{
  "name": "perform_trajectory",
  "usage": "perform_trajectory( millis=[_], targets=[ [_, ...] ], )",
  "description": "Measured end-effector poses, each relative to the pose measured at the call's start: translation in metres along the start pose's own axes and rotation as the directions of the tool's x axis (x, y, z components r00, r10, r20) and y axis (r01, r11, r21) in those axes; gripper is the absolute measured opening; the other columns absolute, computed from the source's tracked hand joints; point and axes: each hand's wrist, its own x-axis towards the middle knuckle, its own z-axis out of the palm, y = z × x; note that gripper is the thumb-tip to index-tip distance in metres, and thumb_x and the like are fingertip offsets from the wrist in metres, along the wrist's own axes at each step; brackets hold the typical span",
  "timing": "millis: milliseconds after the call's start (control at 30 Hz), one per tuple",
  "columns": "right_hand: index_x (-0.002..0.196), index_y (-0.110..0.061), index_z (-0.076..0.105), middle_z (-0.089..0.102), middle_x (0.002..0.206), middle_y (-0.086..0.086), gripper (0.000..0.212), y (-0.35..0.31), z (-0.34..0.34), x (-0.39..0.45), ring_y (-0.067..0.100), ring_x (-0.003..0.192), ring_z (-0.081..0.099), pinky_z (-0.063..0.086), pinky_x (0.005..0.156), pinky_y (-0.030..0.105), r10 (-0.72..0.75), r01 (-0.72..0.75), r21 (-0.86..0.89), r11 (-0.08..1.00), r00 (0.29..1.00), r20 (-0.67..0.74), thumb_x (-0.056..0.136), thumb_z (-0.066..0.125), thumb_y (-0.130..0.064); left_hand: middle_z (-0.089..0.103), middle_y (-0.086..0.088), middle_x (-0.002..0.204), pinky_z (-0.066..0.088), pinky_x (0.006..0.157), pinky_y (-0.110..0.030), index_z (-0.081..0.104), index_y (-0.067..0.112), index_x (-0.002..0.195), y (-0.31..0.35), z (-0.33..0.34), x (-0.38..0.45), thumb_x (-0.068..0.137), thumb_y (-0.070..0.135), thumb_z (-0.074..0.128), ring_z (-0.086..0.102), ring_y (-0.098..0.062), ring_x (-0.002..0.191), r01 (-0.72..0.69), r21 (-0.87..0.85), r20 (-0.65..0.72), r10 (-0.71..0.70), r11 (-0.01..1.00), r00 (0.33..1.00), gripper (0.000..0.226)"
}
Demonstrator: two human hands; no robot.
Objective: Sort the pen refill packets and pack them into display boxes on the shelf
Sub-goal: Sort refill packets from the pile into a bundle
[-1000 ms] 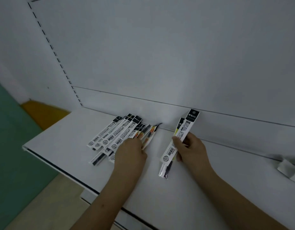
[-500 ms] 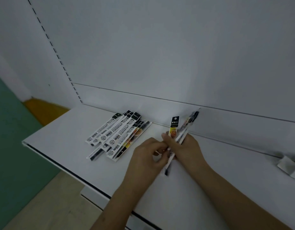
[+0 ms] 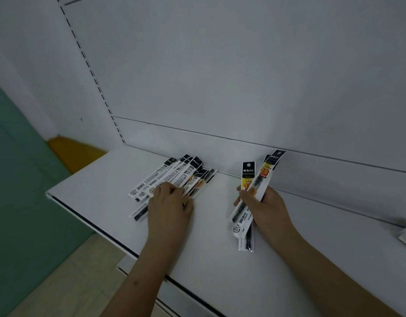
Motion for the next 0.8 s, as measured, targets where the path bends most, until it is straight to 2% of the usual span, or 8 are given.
perform_trajectory(
  millis=[133,267,300,433,567,633,800],
  targets=[
    [0.094,-0.005,0.07,0.072,0.072,-0.004,0.012,0.002,-0.001,0.001,-0.002,0.06,0.065,0.047,0.054,0.007,-0.007,0.007,-0.01,1.0,1.0,-0.003,0.094,0.061,-0.013,0.065,-0.004,0.092,0.049,0.078,-0.039,0.072,0.014,0.095,0.004,-0.004,0.002,0.085,0.019,0.065,0.06,-0.026,0.089,0.008,-0.076,0.02,-0.006,0.997,1.0,0.013],
    [0.094,-0.002,0.069,0.072,0.07,-0.005,0.012,0.002,0.001,0.002,-0.002,0.059,0.065,0.048,0.054,0.008,0.001,-0.001,-0.001,1.0,1.0,-0.001,0.093,0.062,-0.012,0.069,0.007,0.104,0.052,0.08,-0.034,0.067,0.026,0.093,0.006,-0.008,0.001,0.088,0.028,0.066,0.06,-0.015,0.111,0.033,-0.164,0.053,-0.025,0.986,0.998,0.006],
    [0.094,-0.002,0.069,0.072,0.07,-0.004,0.012,0.002,0.001,0.002,-0.002,0.059,0.065,0.048,0.054,0.008,-0.001,0.001,-0.007,1.0,1.0,0.0,0.093,0.062,-0.012,0.07,0.01,0.104,0.052,0.079,-0.033,0.066,0.028,0.092,0.006,-0.01,0.001,0.088,0.03,0.067,0.06,-0.012,0.112,0.047,-0.193,0.054,-0.037,0.98,0.998,0.004],
    [0.093,-0.004,0.069,0.073,0.072,-0.004,0.012,0.003,0.002,0.003,0.0,0.062,0.066,0.049,0.055,0.008,-0.018,0.018,-0.04,0.999,1.0,0.001,0.093,0.062,-0.013,0.068,0.015,0.086,0.05,0.072,-0.029,0.066,0.029,0.089,0.008,-0.016,0.004,0.086,0.035,0.072,0.063,-0.005,0.086,0.112,-0.361,0.089,-0.086,0.926,0.992,0.009],
    [0.089,-0.003,0.069,0.073,0.074,-0.007,0.015,0.003,0.001,0.003,-0.002,0.065,0.066,0.047,0.055,0.006,-0.024,0.024,-0.034,0.999,1.0,-0.007,0.094,0.061,-0.015,0.068,0.014,0.084,0.042,0.063,-0.017,0.068,0.029,0.092,0.019,-0.021,0.009,0.089,0.036,0.069,0.061,-0.001,0.077,0.134,-0.478,0.098,-0.099,0.868,0.99,0.007],
    [0.088,-0.005,0.069,0.072,0.073,-0.006,0.015,0.002,-0.001,0.003,-0.002,0.064,0.066,0.048,0.056,0.007,-0.033,0.033,-0.024,0.999,0.999,-0.025,0.094,0.061,-0.016,0.069,0.011,0.079,0.043,0.057,-0.013,0.067,0.033,0.087,0.03,-0.023,0.009,0.092,0.033,0.066,0.063,-0.002,0.068,0.171,-0.575,0.134,-0.114,0.8,0.984,0.004],
    [0.084,-0.017,0.065,0.072,0.08,-0.001,0.017,0.004,0.0,0.003,0.007,0.072,0.069,0.053,0.065,0.018,-0.106,0.101,-0.113,0.988,0.993,-0.042,0.096,0.058,-0.028,0.068,0.013,0.071,0.051,0.058,-0.018,0.07,0.026,0.09,0.055,-0.021,0.001,0.093,0.028,0.065,0.062,-0.004,0.06,0.196,-0.742,0.226,-0.035,0.641,0.973,0.006]
  ],
)
